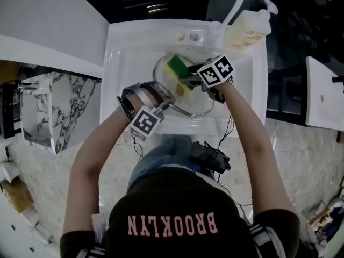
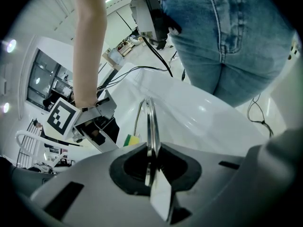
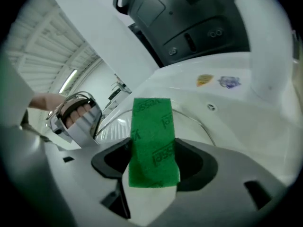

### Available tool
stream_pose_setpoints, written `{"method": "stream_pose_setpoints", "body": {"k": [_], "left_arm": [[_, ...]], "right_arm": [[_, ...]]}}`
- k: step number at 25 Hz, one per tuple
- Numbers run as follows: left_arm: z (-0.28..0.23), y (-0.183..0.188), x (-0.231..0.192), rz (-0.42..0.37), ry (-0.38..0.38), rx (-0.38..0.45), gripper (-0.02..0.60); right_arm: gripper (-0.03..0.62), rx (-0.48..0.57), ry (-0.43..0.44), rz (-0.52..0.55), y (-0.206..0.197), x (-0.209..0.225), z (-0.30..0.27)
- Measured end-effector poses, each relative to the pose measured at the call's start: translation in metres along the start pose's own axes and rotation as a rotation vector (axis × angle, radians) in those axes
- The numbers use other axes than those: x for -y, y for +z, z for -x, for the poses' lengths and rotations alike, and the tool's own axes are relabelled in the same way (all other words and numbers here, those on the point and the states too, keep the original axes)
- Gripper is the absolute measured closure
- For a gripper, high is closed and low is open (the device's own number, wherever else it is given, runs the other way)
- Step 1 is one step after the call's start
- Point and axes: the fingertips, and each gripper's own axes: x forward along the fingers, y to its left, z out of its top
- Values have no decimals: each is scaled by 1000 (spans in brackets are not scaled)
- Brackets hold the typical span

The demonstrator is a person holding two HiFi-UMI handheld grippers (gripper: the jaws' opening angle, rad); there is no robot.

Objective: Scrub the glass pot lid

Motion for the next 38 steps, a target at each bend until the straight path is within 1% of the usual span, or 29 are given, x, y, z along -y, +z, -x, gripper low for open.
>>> {"method": "stream_pose_setpoints", "body": {"k": [3, 7, 11, 14, 16, 18, 19, 22, 24, 28, 31, 32, 34, 36, 38], "left_arm": [[-1, 0, 0, 2, 0, -1, 546], [0, 1, 0, 0, 1, -4, 546], [-1, 1, 0, -3, -6, -8, 546], [0, 2, 1, -7, -17, -5, 546], [0, 1, 2, -6, -20, -6, 546], [-1, 1, 3, -4, -22, -9, 546], [-1, 0, 2, -3, -23, -10, 546], [0, 1, 2, -3, -25, -10, 546], [0, 1, 1, -2, -25, -8, 546], [1, 1, 1, 0, -25, -4, 546], [1, 1, 2, 2, -25, -2, 546], [1, 2, 2, 8, -27, 2, 546], [2, 4, 2, 24, -34, 11, 546], [1, 2, 2, 10, -26, 5, 546], [0, 1, 2, 3, -21, 1, 546]], "right_arm": [[322, -52, 39, 131, 2, -20, -9], [322, -128, 56, 248, -7, -27, -23], [322, -143, 87, 270, -3, -23, -33], [322, -172, 90, 243, 0, -14, -40], [322, -194, 87, 205, -1, -7, -45], [322, -199, 81, 136, 0, 2, -49], [322, -196, 70, 85, 0, 8, -50], [322, -177, 23, -114, 0, 29, -50], [322, -165, 24, -202, -2, 35, -50], [322, -178, 22, -262, -3, 39, -51], [322, -204, -1, -313, -6, 45, -50], [322, -214, -24, -342, -10, 50, -49], [322, -243, -96, -400, -22, 65, -45], [322, -258, -159, -459, -38, 81, -39], [322, -231, -164, -518, -45, 88, -34]]}}
